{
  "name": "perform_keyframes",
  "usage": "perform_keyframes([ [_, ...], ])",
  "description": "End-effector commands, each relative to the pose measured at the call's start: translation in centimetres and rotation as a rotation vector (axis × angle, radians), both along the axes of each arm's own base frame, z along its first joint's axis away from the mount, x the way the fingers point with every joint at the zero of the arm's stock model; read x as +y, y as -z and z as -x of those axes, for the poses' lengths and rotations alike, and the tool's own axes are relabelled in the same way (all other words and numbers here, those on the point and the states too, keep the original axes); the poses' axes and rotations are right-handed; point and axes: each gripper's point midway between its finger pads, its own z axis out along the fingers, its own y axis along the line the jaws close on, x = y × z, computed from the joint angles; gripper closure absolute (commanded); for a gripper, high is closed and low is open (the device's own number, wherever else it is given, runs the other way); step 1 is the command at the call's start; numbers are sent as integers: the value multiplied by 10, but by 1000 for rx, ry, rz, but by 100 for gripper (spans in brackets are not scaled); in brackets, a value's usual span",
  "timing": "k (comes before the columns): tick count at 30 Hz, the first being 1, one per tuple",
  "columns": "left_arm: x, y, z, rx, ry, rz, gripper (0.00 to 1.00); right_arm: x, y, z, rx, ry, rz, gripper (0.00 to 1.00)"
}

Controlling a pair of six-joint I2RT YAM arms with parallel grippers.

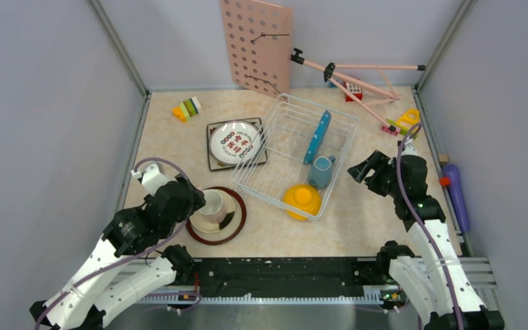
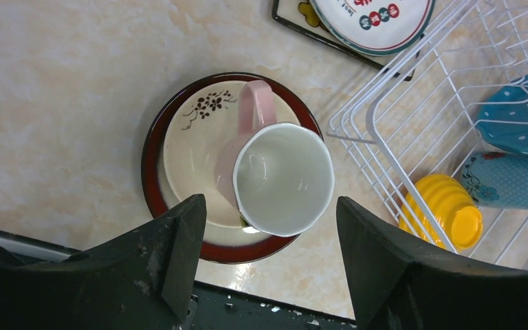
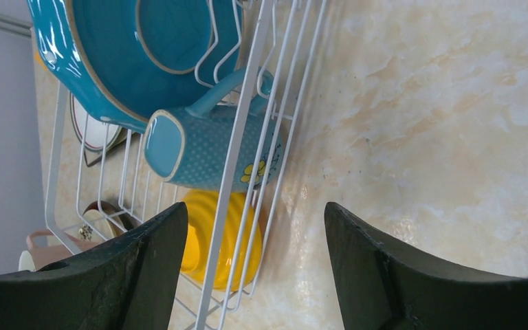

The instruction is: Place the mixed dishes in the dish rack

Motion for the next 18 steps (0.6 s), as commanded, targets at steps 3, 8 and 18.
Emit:
perform_keyframes([
  [3, 1, 24, 2, 49, -68, 29, 26, 6, -27, -18, -115, -5, -33, 29],
  [8, -15, 49, -9, 103, -54, 9, 28, 3, -32, -18, -116, -1, -14, 29],
  [18, -24, 80, -15, 160, -74, 3, 55, -10, -33, -12, -130, 52, 35, 28],
])
